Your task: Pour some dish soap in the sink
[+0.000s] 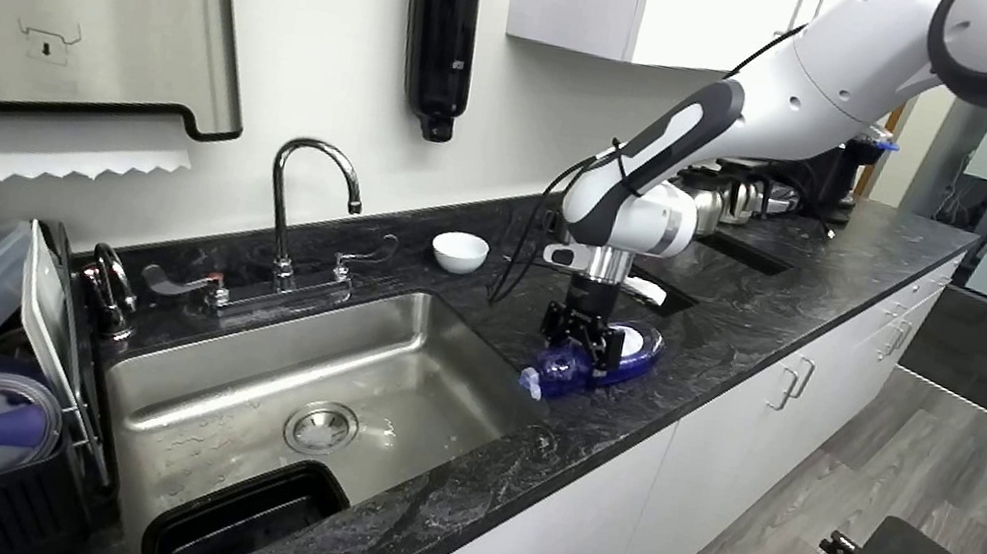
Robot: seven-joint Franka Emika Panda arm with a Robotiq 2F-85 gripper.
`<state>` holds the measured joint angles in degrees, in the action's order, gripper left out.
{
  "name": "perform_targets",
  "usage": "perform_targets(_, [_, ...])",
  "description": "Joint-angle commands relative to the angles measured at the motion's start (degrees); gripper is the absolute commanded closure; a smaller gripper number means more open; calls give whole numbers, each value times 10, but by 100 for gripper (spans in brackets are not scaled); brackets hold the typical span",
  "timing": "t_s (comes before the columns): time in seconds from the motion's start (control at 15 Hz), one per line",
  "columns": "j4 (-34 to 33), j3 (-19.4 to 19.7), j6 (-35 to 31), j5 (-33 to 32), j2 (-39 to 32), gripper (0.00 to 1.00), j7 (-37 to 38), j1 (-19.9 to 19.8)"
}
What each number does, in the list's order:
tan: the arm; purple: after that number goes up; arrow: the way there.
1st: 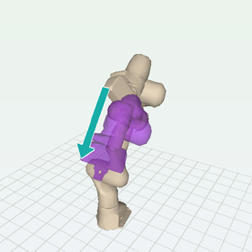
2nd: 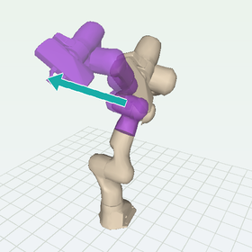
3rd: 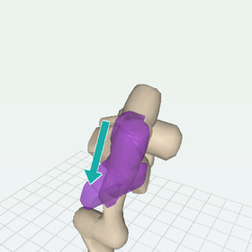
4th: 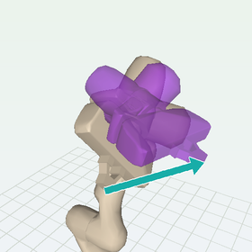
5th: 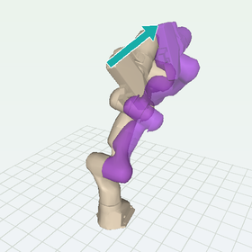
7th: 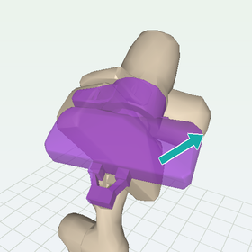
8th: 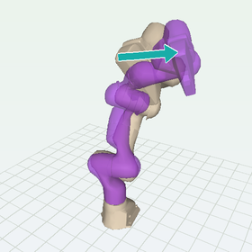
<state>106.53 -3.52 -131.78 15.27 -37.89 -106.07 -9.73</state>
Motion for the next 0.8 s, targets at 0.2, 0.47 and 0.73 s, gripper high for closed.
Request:
perform_targets(0.2, [11, -8, -23, -18, 3, 0, 17, -1])
perform_targets(0.47, [12, -13, -22, -19, 6, 0, 18, 2])
perform_targets(0.73, [14, -18, -23, -19, 7, 0, 22, 7])
